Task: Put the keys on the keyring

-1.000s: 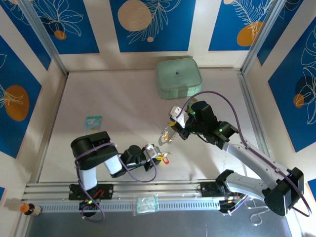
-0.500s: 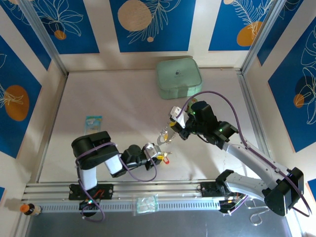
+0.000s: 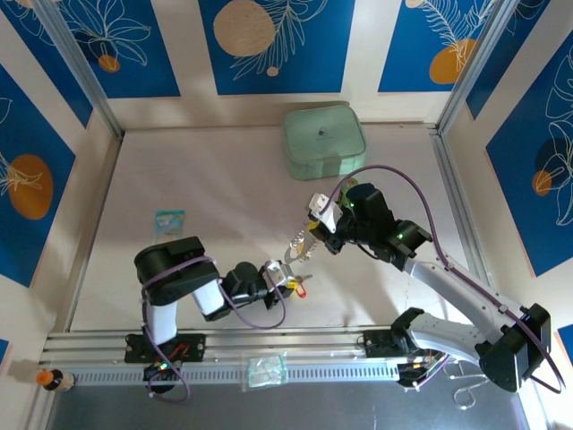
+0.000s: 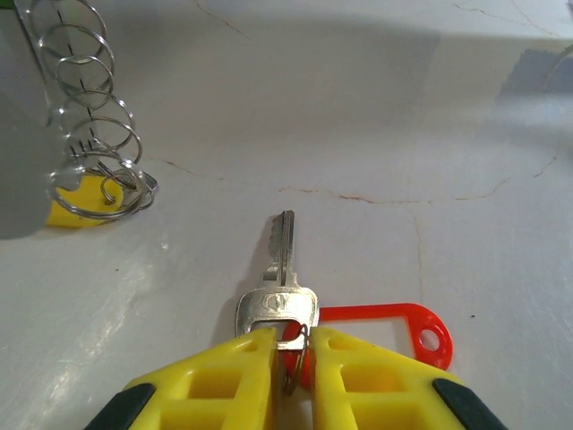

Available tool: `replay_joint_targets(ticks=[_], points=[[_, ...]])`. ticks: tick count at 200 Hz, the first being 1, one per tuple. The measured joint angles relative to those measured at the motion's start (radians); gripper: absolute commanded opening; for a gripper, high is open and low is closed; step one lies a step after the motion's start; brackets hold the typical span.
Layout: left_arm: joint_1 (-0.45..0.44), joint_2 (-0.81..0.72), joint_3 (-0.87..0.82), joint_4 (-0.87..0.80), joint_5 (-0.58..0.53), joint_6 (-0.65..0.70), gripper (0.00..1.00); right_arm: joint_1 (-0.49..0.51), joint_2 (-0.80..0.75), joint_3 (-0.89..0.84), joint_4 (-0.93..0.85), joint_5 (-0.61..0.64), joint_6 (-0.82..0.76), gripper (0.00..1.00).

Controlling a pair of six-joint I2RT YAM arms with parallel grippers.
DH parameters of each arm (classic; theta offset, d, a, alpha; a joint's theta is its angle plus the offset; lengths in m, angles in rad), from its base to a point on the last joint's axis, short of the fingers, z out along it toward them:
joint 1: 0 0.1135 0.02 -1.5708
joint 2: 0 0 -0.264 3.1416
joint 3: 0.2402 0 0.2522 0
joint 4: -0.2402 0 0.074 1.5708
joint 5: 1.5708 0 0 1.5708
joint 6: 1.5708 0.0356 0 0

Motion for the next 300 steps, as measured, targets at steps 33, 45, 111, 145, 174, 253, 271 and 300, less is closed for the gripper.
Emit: replay_joint_targets(ticks=[33, 45, 111, 145, 174, 253, 271, 300], points=[[0.0, 0.0, 0.0, 0.002, 0.0, -0.002, 0.01, 0.0, 0.0, 0.0, 0.0, 0.0, 0.0, 0.0], [0.0, 0.0, 0.0, 0.005, 0.0, -0.002, 0.0, 0.0, 0.0, 0.0, 0.0, 0.0, 0.0, 0.0], [0.001, -0.314, -0.074, -0.157, -0.008, 0.005, 0.0, 0.0, 0.0, 0.01, -0.01, 0.0, 0.0, 0.0], [0.0, -0.849, 0.01, -0.653, -0.044, 0.061, 0.0, -0.002, 0.006, 0.019, -0.02, 0.0, 0.0, 0.0], [0.0, -1.13, 0.158, -1.118, -0.108, 0.139, 0.0, -0.002, 0.027, 0.033, -0.022, 0.0, -0.004, 0.0], [0.005, -1.015, 0.494, -1.771, -0.229, 0.36, 0.0, 0.099, 0.037, 0.043, 0.002, -0.014, -0.101, 0.0], [0.031, -1.01, 0.512, -1.799, -0.181, 0.376, 0.0, 0.121, 0.04, 0.043, 0.013, -0.039, -0.124, 0.0], [0.086, -0.99, 0.542, -1.804, -0.095, 0.375, 0.0, 0.166, 0.084, 0.043, 0.059, -0.066, -0.132, 0.0]])
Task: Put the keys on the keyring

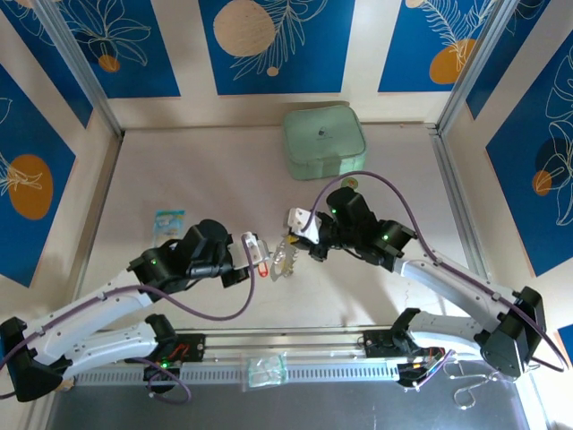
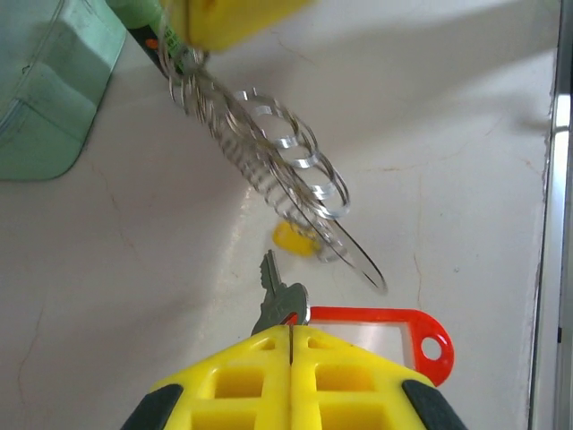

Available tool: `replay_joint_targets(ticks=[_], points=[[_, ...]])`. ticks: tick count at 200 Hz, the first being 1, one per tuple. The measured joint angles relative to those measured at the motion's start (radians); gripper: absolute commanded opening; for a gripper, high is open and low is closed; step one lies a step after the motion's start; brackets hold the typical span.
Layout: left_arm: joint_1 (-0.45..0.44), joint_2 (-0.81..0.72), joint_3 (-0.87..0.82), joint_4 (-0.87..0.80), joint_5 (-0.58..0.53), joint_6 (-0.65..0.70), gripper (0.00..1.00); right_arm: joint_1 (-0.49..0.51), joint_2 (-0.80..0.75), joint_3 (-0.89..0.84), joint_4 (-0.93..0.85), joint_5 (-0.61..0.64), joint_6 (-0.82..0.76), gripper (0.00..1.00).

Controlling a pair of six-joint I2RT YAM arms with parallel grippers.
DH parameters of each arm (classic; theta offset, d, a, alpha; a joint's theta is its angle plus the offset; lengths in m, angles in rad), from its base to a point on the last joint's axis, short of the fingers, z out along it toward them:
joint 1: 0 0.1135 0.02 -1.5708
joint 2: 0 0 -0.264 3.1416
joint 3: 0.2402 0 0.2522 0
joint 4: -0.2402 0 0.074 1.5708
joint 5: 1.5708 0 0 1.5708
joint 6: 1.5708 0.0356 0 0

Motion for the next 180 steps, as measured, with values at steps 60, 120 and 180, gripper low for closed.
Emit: replay_joint_targets(ticks=[60, 120, 180], points=[[0.036, -0.008, -0.023, 0.108, 0.11, -0.049, 0.0, 0.094, 0.121, -0.026, 0.105, -0.016, 0.048, 0.0], [0.051, -0.094, -0.082, 0.158, 0.117, -0.096, 0.0, 0.071, 0.093, -0.052, 0.152, -0.031, 0.092, 0.0], [0.059, -0.076, -0.082, 0.05, 0.082, -0.072, 0.0, 0.057, 0.06, -0.053, 0.137, -0.014, 0.074, 0.0]])
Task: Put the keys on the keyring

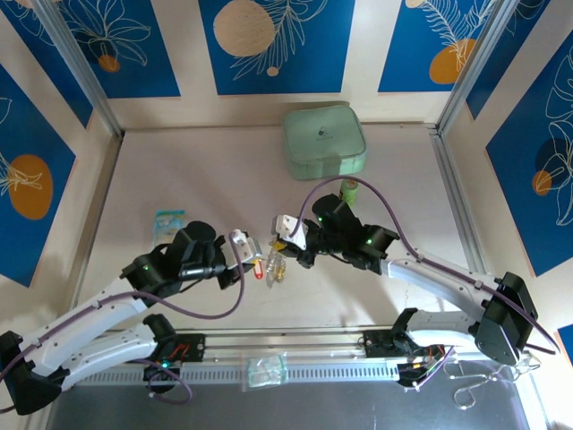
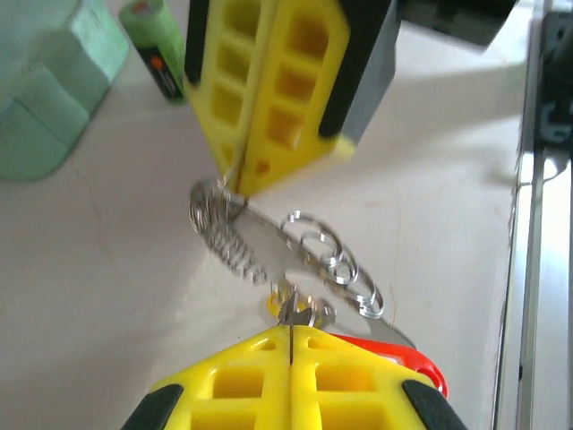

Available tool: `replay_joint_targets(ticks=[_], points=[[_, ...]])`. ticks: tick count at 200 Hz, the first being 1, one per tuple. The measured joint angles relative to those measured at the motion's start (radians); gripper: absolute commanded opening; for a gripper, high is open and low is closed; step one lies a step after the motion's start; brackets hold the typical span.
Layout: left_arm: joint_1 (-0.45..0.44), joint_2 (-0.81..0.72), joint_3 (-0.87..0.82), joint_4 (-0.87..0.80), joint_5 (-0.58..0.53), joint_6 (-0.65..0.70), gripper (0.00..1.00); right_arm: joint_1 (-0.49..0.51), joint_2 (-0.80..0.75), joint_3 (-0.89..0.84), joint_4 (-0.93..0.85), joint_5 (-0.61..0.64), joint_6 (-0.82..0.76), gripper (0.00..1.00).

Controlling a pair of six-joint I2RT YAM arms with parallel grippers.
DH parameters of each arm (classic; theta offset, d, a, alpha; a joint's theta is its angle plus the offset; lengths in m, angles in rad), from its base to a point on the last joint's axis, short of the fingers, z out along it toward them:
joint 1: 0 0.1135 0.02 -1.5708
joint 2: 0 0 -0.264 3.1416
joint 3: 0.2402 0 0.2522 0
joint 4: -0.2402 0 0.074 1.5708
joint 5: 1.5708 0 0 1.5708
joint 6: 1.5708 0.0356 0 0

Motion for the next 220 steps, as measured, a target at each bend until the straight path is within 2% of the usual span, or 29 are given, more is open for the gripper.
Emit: replay_joint_targets(ticks=[29, 112, 220], points=[[0.0, 0.017, 0.0, -0.022, -0.008, 0.024, 0.0, 0.014, 0.002, 0.0, -0.002, 0.0, -0.006, 0.0], [0.006, -0.019, -0.041, 0.1, 0.023, 0.018, 0.0, 0.069, 0.024, 0.0, 0.015, 0.01, 0.002, 0.0], [0.032, -0.106, -0.163, 0.267, 0.058, -0.169, 0.0, 0.114, 0.024, -0.006, 0.033, 0.063, 0.037, 0.0]])
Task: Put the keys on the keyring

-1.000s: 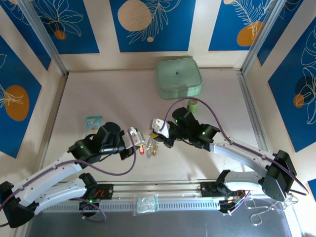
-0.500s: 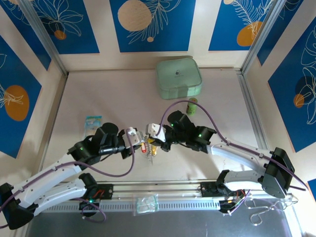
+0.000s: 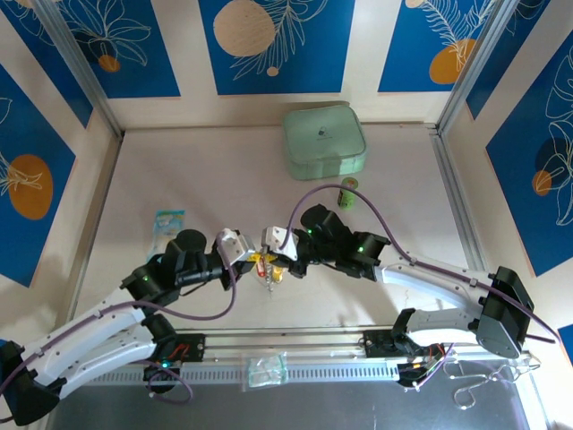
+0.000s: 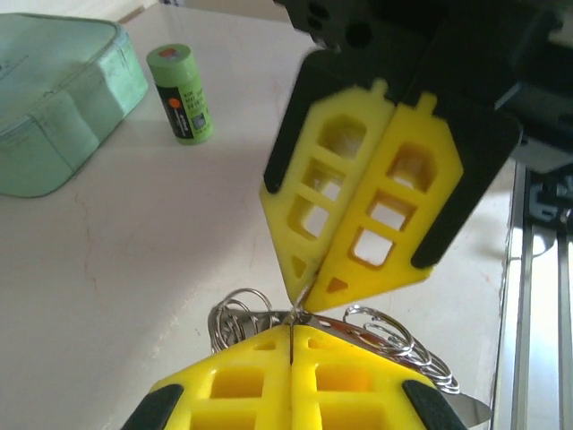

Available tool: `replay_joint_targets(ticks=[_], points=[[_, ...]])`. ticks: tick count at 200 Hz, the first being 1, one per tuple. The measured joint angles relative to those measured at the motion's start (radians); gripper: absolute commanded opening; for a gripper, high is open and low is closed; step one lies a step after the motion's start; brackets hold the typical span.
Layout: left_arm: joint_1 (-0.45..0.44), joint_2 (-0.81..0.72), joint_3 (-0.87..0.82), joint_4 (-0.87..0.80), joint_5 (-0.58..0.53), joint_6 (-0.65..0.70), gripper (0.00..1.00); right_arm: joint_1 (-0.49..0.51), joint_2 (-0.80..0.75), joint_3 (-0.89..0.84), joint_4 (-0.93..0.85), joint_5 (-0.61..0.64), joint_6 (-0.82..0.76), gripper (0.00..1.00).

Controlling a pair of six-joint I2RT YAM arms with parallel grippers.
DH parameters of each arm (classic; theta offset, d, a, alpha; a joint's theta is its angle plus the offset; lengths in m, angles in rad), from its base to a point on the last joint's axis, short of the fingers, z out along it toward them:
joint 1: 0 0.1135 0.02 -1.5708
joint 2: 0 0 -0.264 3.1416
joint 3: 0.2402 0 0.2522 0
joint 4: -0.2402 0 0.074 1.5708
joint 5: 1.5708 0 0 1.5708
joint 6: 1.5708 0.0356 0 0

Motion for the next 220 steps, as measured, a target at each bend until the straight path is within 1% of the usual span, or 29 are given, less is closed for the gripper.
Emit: replay_joint_targets(ticks=[55, 142, 220], points=[[0.004, -0.03, -0.032, 0.05, 0.008, -0.071, 0.0, 0.009, 0.0, -0.002, 0.004, 0.042, 0.014, 0.0], [0.006, -0.026, -0.043, 0.074, 0.031, -0.101, 0.0, 0.026, 0.0, -0.007, 0.024, 0.048, 0.03, 0.0], [0.006, -0.026, -0.06, 0.098, -0.003, -0.176, 0.0, 0.028, -0.005, -0.02, 0.043, 0.034, 0.045, 0.0]])
